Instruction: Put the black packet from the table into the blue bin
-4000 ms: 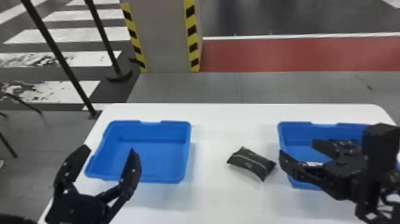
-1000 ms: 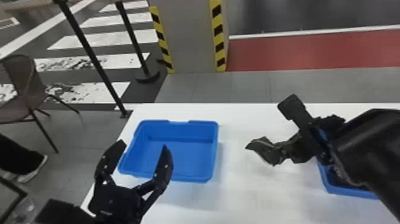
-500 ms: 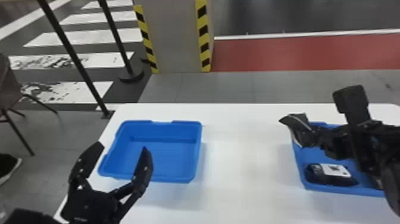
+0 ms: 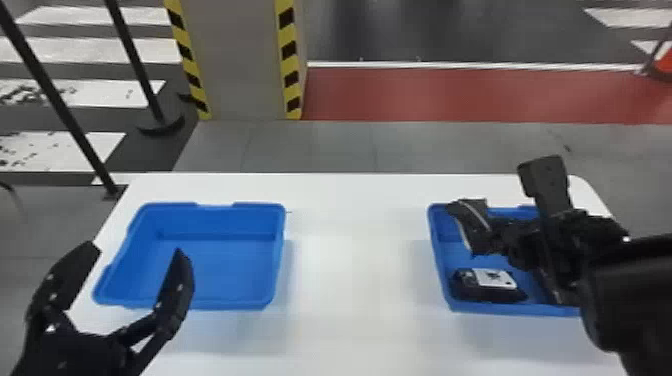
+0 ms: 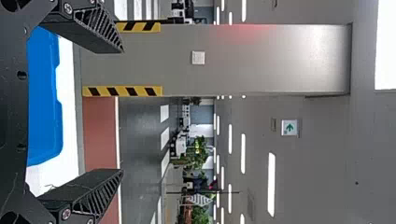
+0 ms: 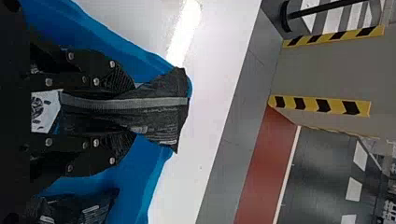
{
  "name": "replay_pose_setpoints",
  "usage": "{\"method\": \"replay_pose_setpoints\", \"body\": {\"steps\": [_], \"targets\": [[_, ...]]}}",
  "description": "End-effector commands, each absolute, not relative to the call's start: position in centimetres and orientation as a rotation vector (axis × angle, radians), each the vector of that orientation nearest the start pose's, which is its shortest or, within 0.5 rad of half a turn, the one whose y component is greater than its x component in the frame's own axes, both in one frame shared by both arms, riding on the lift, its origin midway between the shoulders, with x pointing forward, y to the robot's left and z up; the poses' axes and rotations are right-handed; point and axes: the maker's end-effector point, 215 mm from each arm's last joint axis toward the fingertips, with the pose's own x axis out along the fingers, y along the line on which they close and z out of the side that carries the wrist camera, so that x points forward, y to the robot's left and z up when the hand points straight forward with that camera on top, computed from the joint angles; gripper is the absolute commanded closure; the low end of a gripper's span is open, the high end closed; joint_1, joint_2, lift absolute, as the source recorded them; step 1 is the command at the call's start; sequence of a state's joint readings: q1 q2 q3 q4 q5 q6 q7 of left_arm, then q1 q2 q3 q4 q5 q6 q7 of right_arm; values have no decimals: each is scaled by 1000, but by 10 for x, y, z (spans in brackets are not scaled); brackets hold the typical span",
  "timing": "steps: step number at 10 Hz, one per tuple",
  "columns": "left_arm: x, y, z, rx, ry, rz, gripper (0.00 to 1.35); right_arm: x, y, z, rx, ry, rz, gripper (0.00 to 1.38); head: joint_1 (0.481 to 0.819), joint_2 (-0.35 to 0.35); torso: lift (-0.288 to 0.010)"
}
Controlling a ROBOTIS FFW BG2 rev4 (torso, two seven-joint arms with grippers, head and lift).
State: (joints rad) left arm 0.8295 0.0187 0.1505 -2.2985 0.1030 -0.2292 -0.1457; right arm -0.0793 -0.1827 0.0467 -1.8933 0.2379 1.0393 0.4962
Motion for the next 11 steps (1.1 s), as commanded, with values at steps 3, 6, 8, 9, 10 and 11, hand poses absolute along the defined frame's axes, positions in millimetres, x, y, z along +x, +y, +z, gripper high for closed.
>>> {"method": "replay_pose_setpoints", "body": {"steps": [3,6,8,9,10,11], "targets": [[352,268,-256,39,-133,-45,114,519,-265,-391,-214,601,188,125,695,21,-110],[353,268,-255,39,-135,-45,114,482,-266,-320,-205,259,121,137,695,-7,-110],[353,268,-255,39,-135,-45,114,462,-257,-289,-147,51,145,140,695,0,-110],[353,268,-255,39,-135,-45,114,450,-251,-280,-108,-21,163,140,695,10,-110],[354,267,-255,37,-138,-46,114,436,-247,-272,-87,-61,173,140,695,19,-110],[354,267,-255,37,-135,-44,114,416,-240,-265,-66,-76,193,140,695,26,-110]]}}
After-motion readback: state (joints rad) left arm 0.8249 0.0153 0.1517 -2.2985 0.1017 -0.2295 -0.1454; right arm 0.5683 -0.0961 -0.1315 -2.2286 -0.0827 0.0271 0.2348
